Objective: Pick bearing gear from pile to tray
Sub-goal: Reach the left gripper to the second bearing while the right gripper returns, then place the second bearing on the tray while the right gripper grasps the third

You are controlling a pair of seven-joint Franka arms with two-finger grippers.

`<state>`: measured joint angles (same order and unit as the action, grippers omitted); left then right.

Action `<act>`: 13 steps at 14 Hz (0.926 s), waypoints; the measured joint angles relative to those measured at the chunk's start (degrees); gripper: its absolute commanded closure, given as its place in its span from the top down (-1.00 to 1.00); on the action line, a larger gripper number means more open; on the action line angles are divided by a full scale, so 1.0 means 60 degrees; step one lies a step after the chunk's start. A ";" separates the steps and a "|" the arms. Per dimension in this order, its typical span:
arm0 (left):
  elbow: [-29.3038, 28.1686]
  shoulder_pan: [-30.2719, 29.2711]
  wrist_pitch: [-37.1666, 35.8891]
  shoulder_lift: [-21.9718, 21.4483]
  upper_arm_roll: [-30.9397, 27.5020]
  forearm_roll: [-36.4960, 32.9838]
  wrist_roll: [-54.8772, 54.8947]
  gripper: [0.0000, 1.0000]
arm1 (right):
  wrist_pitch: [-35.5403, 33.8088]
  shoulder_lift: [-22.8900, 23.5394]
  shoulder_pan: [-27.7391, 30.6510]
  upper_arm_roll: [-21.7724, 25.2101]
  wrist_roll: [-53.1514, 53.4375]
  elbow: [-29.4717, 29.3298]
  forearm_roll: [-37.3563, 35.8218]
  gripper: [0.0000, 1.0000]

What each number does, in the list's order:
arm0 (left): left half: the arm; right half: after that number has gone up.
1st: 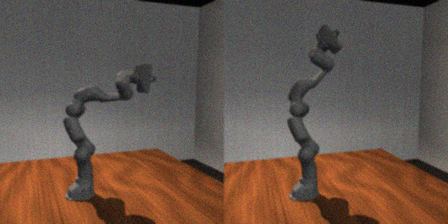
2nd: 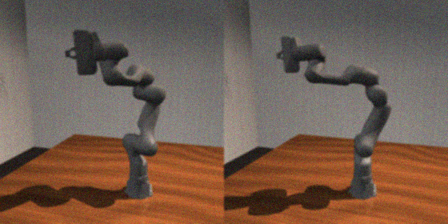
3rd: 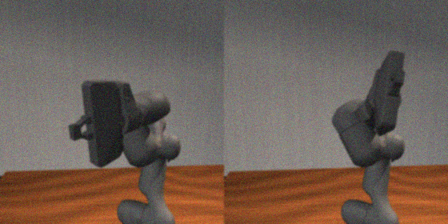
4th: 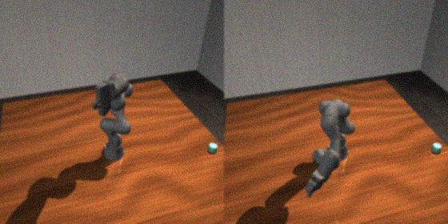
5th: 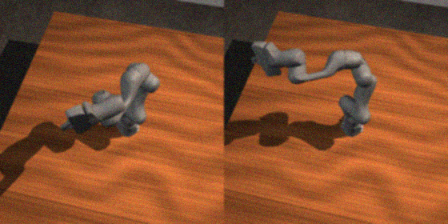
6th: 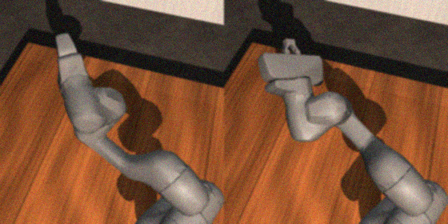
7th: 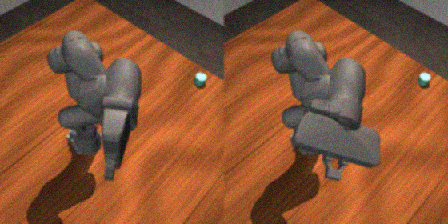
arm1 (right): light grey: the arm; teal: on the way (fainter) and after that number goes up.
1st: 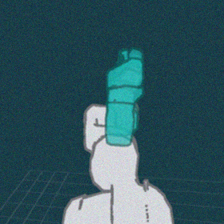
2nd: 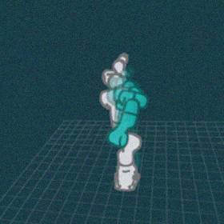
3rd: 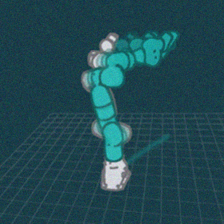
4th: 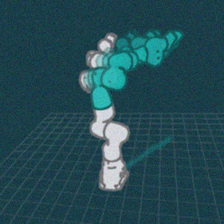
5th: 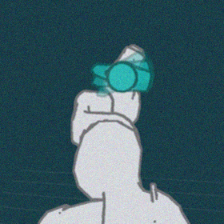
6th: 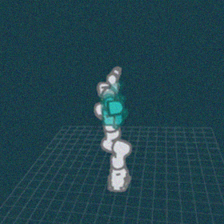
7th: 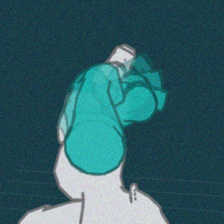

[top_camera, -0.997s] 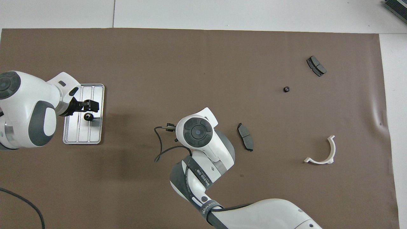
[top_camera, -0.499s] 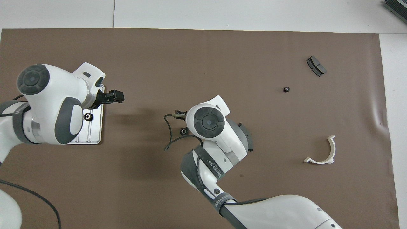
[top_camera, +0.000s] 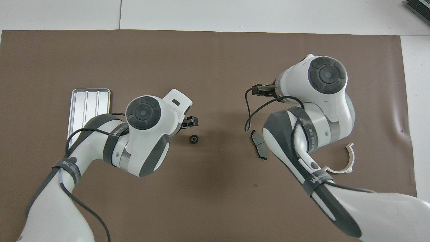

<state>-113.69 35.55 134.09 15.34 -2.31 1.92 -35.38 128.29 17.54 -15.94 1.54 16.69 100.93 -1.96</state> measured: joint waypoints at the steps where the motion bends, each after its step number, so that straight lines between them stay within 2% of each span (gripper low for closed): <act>1: 0.0062 0.0193 0.0175 0.0220 0.0003 -0.0079 -0.0151 0.74 | 0.0001 0.0057 0.0398 0.0000 -0.0649 0.0005 0.0012 1.00; 3: 0.0140 0.0430 0.0281 0.0554 -0.0002 -0.0096 -0.0190 0.54 | 0.0035 0.0252 0.1039 -0.0005 -0.1732 0.0010 0.0069 1.00; 7: 0.0122 0.0568 0.0306 0.0801 0.0002 -0.0105 -0.0190 0.22 | 0.0645 0.0910 0.1651 -0.0017 -0.2859 0.0025 0.0102 1.00; 10: 0.0069 0.0687 0.0306 0.0829 -0.0001 -0.0105 -0.0223 -0.21 | 0.1254 0.1540 0.1709 -0.0055 -0.3077 0.0037 0.0129 1.00; 13: 0.0056 0.0704 0.0289 0.0792 -0.0032 -0.0138 -0.0234 -0.74 | 0.1296 0.1712 0.1803 -0.0057 -0.3607 0.0133 0.0185 1.00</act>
<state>-113.35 39.77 135.82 20.09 -2.50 1.10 -36.79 136.07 27.82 -5.12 1.20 -4.95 101.73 -0.85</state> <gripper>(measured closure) 0.599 0.000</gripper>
